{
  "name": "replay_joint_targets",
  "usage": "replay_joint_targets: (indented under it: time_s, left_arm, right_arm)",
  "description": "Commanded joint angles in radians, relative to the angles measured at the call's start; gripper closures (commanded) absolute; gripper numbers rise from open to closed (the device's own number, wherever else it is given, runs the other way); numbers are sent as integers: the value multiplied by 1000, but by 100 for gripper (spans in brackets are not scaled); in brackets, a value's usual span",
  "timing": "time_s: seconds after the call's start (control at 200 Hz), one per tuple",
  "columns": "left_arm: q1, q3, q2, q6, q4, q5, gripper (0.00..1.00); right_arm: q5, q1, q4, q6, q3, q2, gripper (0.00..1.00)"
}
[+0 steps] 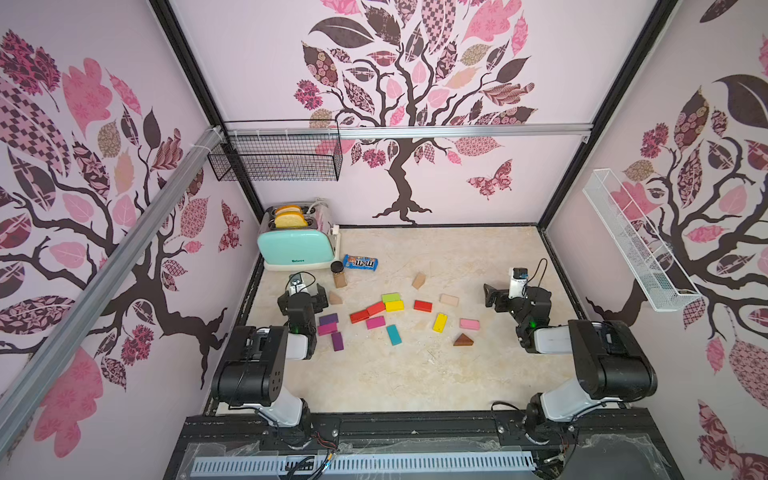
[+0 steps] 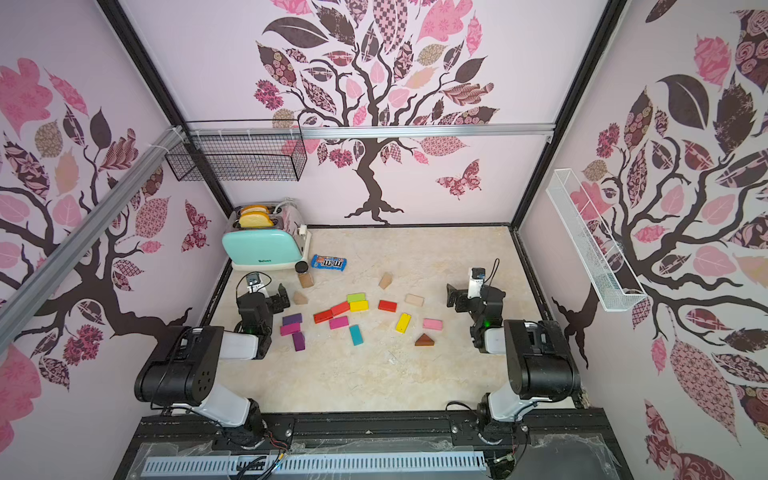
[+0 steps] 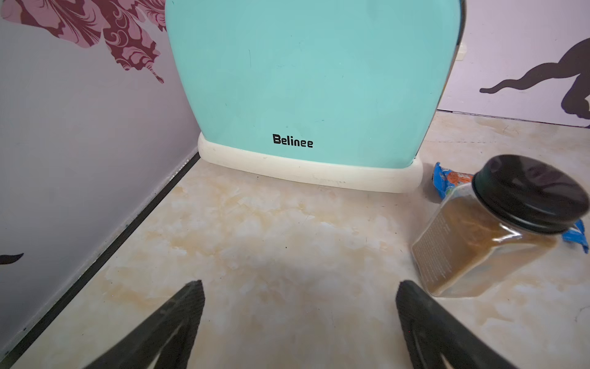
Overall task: Assemble a piece of candy with building blocks
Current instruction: Assemble the building block at the center of the board.
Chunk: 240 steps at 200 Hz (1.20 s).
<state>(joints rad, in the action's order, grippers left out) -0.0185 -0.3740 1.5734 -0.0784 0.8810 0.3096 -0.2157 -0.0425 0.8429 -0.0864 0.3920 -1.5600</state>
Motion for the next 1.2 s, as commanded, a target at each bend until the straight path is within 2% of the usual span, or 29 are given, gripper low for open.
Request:
replay_joint_targets:
  time_s: [0.0,0.695,0.735,0.8,0.84,0.895,0.92,0.96,1.02,1.125,1.195]
  left_arm:
    - [-3,5,-16,8,18,6,2]
    - [-3,10,-18,9,23,7,2]
    - [-12,12,-26,1,37,57,2]
    - [-34,18,-61,27,8,57,2]
    - [-75,-4,-75,53,1,162,2]
    - [-125,-48,-135,62,-134,283,2]
    - [-138,-63,-172,68,-186,300,2]
    - [-150,-97,-227,45,-275,333,2]
    - [-154,-191,-313,-82,-530,357,2]
    - [-156,-419,-398,-330,-1045,304,2]
    - [-156,-550,-414,-411,-1332,151,2]
  right_arm:
    - [6,5,-8,1,16,14,1]
    - [5,6,-7,2,17,14,1]
    - [5,6,-5,1,15,14,1]
    - [24,6,9,8,10,18,1]
    - [88,11,9,26,4,40,1]
    - [183,20,-83,62,3,128,1]
    - [212,22,-184,90,32,195,1]
    - [251,22,-455,165,109,259,1]
    - [197,24,-603,199,177,311,1]
    - [84,39,-762,270,248,355,1]
    - [-28,48,-906,297,315,356,1]
